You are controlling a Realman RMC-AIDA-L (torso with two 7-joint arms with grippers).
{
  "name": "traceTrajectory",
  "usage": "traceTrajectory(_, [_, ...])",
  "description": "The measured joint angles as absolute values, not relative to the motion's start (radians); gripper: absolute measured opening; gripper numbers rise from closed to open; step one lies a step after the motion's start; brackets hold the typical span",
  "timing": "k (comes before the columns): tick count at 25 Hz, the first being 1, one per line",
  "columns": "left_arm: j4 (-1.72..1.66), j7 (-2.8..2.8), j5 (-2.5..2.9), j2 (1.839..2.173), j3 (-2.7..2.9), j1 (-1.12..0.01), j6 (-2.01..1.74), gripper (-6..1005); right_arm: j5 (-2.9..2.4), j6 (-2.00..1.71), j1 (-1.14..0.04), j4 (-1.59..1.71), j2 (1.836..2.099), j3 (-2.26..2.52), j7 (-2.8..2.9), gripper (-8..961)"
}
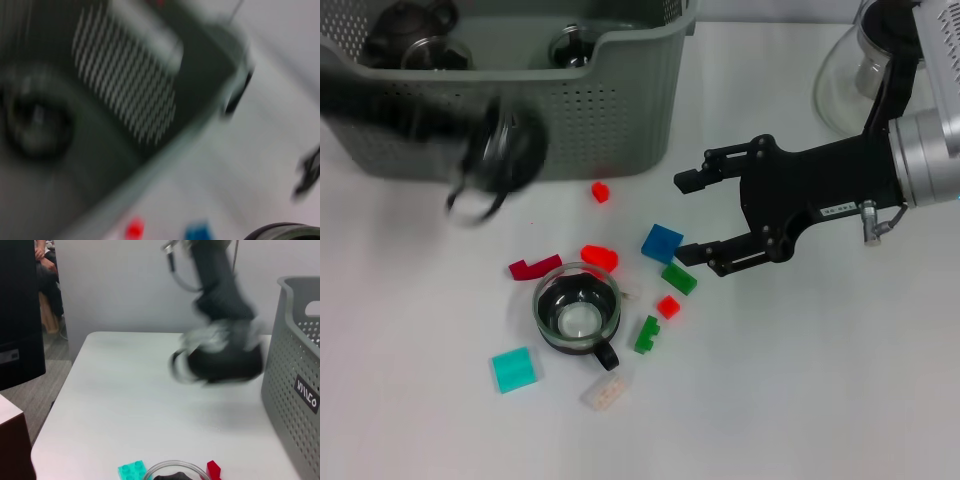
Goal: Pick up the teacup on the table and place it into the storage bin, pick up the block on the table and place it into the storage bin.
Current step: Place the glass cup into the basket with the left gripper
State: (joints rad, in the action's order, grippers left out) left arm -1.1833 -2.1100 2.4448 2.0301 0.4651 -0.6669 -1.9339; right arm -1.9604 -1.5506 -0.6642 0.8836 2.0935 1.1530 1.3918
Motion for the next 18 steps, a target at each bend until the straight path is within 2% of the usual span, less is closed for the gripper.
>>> traceTrajectory(6, [-1.167, -2.137, 2.319, 1.981, 0.445, -0.744, -1.847, 41, -1.959, -1.550, -0.663, 0.884, 2.093, 1.147, 1.399, 802])
traceTrajectory(11, [-1.146, -2.186, 2.335, 1.916, 0.497, -0.807, -1.664, 41, -1.959, -1.549, -0.664, 0.882, 2.095, 1.135, 1.420, 802])
traceTrajectory(18, [-0.995, -2.262, 2.488, 1.873, 0.666, -0.871, -1.273, 42, -1.952, -1.523, -0.678, 0.841, 2.097, 1.127, 1.426, 802])
